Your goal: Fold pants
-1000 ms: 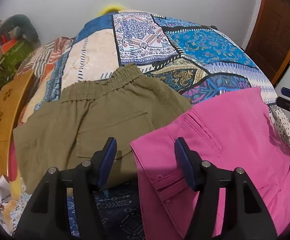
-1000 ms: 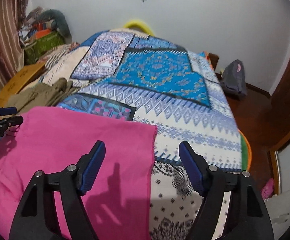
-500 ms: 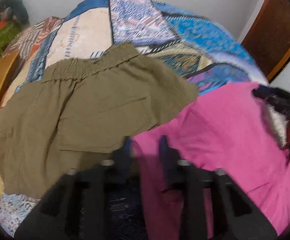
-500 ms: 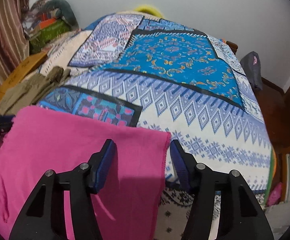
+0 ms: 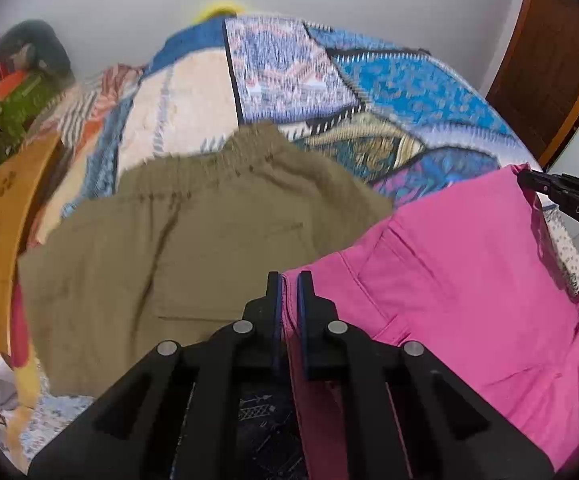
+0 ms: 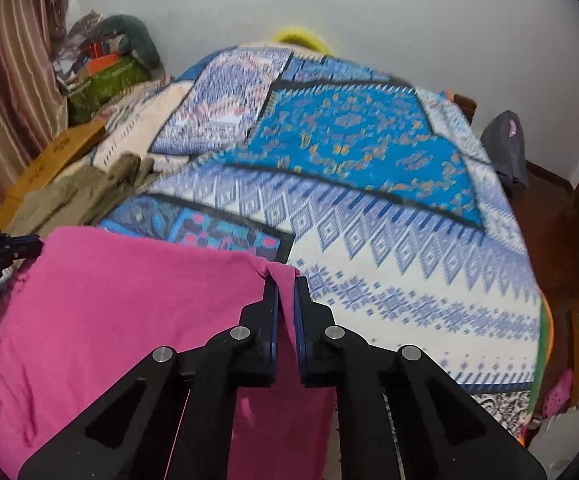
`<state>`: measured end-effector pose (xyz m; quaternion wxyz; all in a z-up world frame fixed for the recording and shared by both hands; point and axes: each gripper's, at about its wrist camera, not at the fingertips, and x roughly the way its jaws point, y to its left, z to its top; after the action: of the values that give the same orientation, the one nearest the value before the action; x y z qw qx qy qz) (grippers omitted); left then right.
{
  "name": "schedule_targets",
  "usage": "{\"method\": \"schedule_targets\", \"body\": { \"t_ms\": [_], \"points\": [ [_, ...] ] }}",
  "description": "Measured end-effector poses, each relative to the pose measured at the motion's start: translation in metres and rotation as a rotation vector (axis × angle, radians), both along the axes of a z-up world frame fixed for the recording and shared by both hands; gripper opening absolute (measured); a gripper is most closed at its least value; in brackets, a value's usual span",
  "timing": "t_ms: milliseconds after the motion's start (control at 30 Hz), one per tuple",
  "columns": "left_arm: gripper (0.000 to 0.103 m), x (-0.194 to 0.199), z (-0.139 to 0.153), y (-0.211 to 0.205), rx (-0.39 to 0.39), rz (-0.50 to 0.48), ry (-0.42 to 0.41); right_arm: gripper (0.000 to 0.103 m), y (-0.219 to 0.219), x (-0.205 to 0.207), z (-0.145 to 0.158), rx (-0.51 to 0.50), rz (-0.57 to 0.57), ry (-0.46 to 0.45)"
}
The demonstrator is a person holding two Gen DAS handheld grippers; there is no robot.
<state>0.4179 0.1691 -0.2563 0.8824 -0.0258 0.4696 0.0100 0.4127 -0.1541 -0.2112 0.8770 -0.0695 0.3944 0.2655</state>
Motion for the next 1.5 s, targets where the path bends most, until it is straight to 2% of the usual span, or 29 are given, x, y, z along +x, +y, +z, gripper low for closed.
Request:
{"method": "schedule_targets", "body": {
  "t_ms": [167,300,600,833,1167,1467,1500],
  "points": [
    [0.006,-0.015,0.040,-0.003,-0.006,-0.018,-0.069,0.006,-0.011,-0.014,0.030,0.055,-0.023,-0.039],
    [0.006,-0.034,0.069,-0.015,0.005,-0.038,-0.124,0.006,-0.016,-0.034,0.053,0.061,-0.035,-0.073],
    [0.006,-0.099,0.123,-0.036,-0.006,-0.088,-0.202,0.006,-0.041,-0.103,0.104,0.113,-0.045,-0.127],
    [0.006,-0.154,0.153,-0.043,-0.029,-0.101,-0.244,0.006,-0.053,-0.160,0.128,0.130,-0.046,-0.161],
    [0.006,-0.232,0.168,-0.056,-0.049,-0.112,-0.276,0.006,-0.068,-0.228,0.134,0.179,-0.065,-0.176],
    [0.003,-0.305,0.156,-0.078,-0.014,-0.149,-0.281,0.006,-0.075,-0.280,0.118,0.141,-0.059,-0.139],
    [0.000,-0.313,0.152,-0.080,-0.015,-0.156,-0.277,0.006,-0.076,-0.287,0.115,0.138,-0.056,-0.135]
  ]
}}
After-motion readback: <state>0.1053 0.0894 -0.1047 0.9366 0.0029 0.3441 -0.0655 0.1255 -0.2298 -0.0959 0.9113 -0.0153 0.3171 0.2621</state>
